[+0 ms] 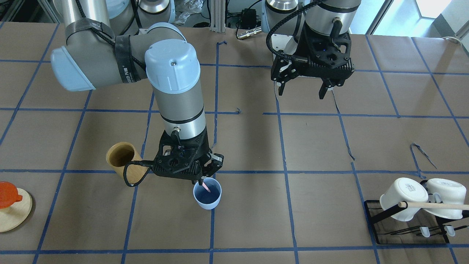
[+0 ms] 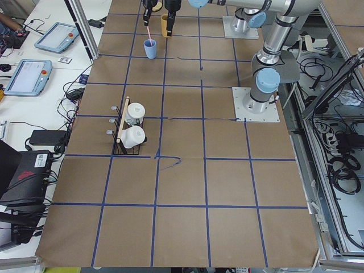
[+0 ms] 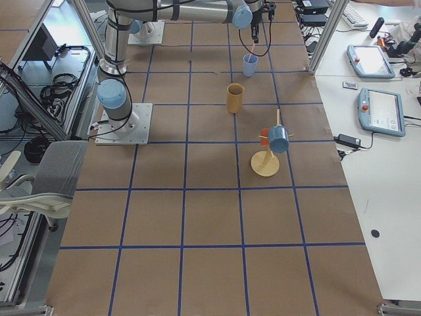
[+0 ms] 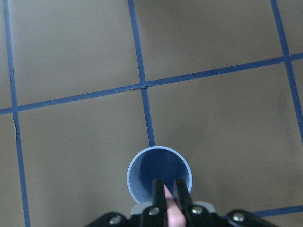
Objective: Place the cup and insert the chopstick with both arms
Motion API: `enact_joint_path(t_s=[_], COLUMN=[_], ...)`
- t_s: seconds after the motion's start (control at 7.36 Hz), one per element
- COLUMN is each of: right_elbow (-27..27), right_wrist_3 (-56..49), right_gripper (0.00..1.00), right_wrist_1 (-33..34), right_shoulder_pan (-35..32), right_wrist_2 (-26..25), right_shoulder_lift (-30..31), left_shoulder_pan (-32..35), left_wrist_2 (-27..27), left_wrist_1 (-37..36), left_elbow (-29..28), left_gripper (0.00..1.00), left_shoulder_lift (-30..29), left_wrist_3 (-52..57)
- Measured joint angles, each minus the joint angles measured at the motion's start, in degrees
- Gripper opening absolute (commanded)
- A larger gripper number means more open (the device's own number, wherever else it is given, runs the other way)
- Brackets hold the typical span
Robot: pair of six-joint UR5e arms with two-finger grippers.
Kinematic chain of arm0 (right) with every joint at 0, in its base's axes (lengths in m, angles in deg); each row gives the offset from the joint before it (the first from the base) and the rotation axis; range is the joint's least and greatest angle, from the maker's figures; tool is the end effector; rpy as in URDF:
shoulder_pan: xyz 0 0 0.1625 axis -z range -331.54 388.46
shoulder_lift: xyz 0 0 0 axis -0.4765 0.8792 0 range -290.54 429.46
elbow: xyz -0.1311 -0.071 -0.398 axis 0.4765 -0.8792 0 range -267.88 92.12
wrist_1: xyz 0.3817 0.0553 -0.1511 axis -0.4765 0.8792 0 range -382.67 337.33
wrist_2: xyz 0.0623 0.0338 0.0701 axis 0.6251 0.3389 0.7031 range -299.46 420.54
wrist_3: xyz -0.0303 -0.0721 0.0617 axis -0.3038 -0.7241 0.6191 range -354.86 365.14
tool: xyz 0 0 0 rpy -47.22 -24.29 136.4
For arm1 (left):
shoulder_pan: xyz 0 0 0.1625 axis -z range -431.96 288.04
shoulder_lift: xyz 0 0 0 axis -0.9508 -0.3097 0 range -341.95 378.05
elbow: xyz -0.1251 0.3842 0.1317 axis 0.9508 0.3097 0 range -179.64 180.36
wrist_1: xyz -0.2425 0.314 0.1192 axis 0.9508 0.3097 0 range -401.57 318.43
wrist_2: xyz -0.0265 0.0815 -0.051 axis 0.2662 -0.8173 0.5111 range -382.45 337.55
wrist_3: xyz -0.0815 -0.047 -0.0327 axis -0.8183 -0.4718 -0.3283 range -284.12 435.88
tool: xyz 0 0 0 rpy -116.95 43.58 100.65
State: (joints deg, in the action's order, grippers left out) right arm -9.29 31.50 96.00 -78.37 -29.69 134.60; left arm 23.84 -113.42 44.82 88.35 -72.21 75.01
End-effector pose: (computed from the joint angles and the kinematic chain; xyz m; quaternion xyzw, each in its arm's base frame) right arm 0.3246 -0.6149 0.3869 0.0826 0.9878 -0.1237 0.0469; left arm -0.1817 -0.4867 0.5096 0.0425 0.9980 -0.0471 0.0057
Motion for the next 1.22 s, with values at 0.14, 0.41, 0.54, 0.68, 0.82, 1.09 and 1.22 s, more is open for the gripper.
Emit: enact_joint_path(t_s=[0.14, 0.41, 0.54, 0.68, 0.82, 1.09, 1.22], right_elbow=[-0.3, -4.5, -7.8, -9.9, -10.7, -10.9, -10.6], right_wrist_3=[0.0, -0.8, -1.5, -2.6, -3.5, -5.0, -6.6], right_gripper=[0.84, 0.84, 0.85, 0.85, 0.84, 0.84, 0.84], right_wrist_1=[0.0, -2.3, -6.8, -11.7, -17.6, -29.7, -32.4], right_shoulder_pan=[0.1, 0.6, 1.4, 3.4, 6.8, 14.3, 16.9], right_wrist_2=[0.1, 0.6, 0.7, 0.8, 1.3, 3.1, 3.7], right_shoulder_lift=[0.0, 0.9, 1.4, 2.1, 3.4, 6.7, 8.1], left_shoulder_pan=[0.0, 0.0, 0.0, 0.0, 0.0, 0.0, 0.0], left_wrist_2=[0.0, -0.1, -0.1, -0.1, -0.1, -0.1, -0.1], left_wrist_1=[0.0, 0.0, 0.0, 0.0, 0.0, 0.0, 0.0], left_elbow=[0.0, 0.0, 0.0, 0.0, 0.0, 0.1, 0.1], left_gripper=[1.00, 1.00, 1.00, 1.00, 1.00, 1.00, 1.00], left_shoulder_lift=[0.0, 0.0, 0.0, 0.0, 0.0, 0.0, 0.0], left_wrist_3=[0.0, 0.0, 0.0, 0.0, 0.0, 0.0, 0.0])
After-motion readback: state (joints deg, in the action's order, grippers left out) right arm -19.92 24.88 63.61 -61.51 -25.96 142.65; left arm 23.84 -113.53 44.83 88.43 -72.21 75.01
